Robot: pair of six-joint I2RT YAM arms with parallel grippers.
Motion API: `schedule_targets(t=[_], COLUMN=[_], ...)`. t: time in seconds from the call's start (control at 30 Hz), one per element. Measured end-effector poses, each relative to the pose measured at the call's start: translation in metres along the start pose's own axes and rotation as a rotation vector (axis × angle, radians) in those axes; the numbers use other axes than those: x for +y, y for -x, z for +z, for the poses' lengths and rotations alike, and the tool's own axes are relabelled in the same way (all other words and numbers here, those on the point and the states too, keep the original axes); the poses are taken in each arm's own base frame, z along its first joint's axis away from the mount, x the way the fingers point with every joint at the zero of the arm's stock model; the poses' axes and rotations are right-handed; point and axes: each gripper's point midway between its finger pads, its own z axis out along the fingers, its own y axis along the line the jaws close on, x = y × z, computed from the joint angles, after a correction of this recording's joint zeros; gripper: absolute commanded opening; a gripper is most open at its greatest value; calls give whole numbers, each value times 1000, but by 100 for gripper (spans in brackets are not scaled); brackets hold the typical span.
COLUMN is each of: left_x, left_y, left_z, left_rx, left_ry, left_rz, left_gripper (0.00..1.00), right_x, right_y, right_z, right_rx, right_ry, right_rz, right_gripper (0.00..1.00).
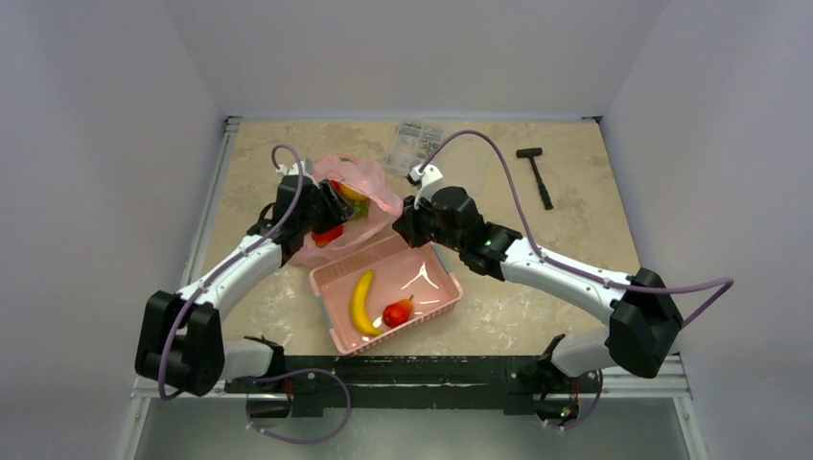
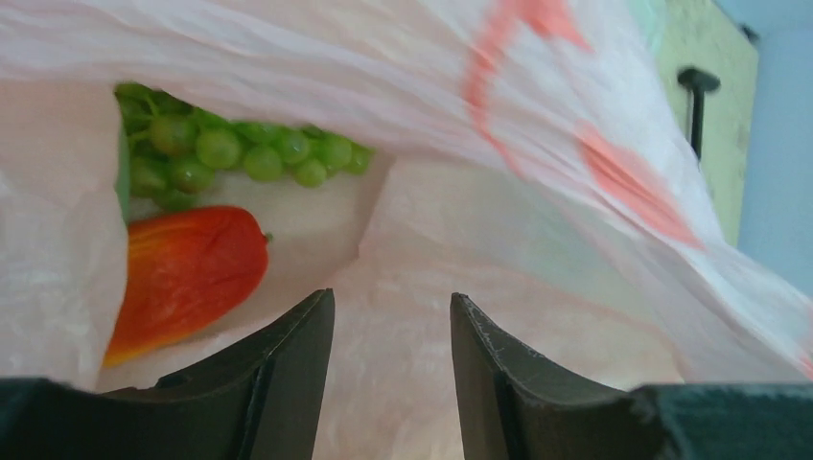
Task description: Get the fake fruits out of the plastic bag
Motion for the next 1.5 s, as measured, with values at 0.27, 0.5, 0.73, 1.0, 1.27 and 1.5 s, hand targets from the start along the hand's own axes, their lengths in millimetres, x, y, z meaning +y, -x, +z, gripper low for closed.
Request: schedule_targets(t=[0.27,0.5,0.73,1.0,1.27,1.5], left_x=[22,40,34,29,21,29], left_y=[17,17,41,53,65,62], left_z=[61,98,113,126,118,117], left_rx=[-138,-208,-297,-347,-480,-500], left_ry=[103,158,144,105,-21,28], left_rz=[-284,-467,-561,-646,-663,-658], left_gripper=[56,66,81,52,50,61], right_x=[13,17,19,22,24,26], right_y=[27,29,28,27,27,28], right_z=[-11,-12,-12,-13,-13,-14], right_rx=[-87,-89,-85,-81,-78,-78], right_ry=[49,66,78,93,103,117], right_rz=[46,58,57,54,50,49], right_gripper=[0,0,0,0,0,0])
